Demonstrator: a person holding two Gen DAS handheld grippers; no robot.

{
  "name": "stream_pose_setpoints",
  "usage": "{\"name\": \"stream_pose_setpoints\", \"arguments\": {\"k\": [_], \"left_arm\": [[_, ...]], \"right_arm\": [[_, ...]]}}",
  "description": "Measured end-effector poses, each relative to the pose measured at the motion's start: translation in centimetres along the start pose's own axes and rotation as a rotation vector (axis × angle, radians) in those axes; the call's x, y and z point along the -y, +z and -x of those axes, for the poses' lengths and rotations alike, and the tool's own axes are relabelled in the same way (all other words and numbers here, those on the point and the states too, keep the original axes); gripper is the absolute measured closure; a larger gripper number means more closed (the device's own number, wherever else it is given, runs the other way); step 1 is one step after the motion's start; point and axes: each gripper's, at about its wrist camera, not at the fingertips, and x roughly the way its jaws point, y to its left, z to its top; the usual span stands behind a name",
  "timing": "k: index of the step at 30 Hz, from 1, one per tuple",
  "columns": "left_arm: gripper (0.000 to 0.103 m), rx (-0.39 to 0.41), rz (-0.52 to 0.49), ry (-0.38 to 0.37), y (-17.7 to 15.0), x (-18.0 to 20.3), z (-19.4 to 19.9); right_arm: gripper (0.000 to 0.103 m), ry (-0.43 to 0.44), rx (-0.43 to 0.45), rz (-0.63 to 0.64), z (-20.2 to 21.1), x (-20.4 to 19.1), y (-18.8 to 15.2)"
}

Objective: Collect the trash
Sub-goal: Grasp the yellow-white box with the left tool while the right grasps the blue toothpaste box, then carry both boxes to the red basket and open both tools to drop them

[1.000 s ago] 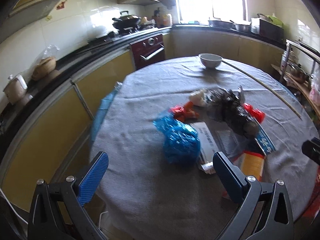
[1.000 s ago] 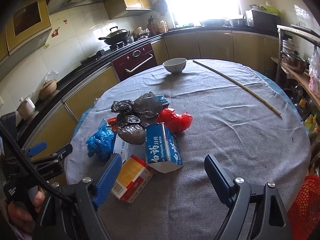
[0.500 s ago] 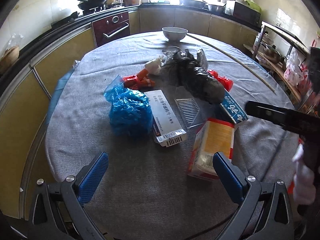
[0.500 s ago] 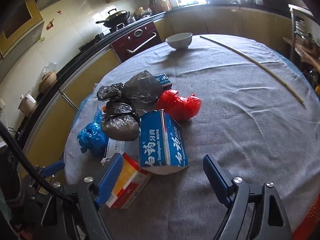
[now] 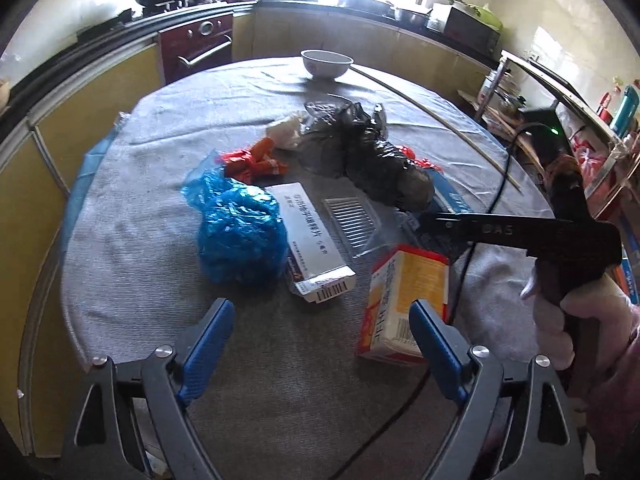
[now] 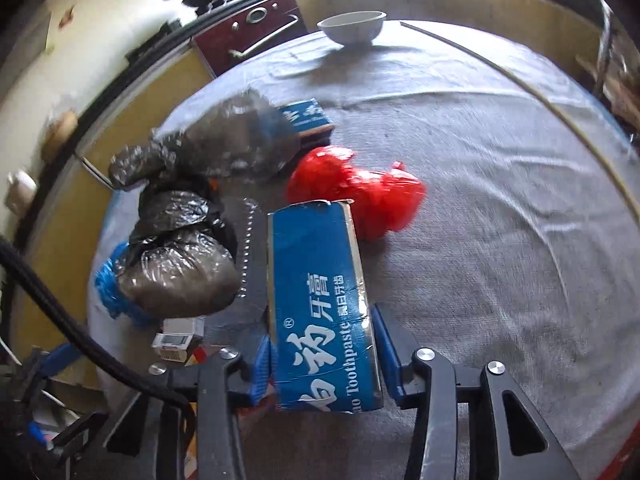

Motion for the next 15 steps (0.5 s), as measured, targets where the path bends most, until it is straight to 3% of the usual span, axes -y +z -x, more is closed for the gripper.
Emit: {"name": "stream_pose_setpoints", "arguments": {"k": [7,12,15], "left_arm": [[0.014,-0.062,-0.033,-0.085,1.0,2.2,-1.4],[0.014,-0.111,-0.061,-0.085,1.0,4.6,-3.1],[0.018,-0.135,-0.087,-0.047,0.7,5.8,-4.2]], "right_arm": [[0.056,0.011,0.049,-0.079,3.5,4.4,-3.2],[0.056,0.032,0.098,-0.123,6.8,6.8,-7.2],[0.056,0.042,0.135,-0.143,8.8,7.8,-9.6]]}}
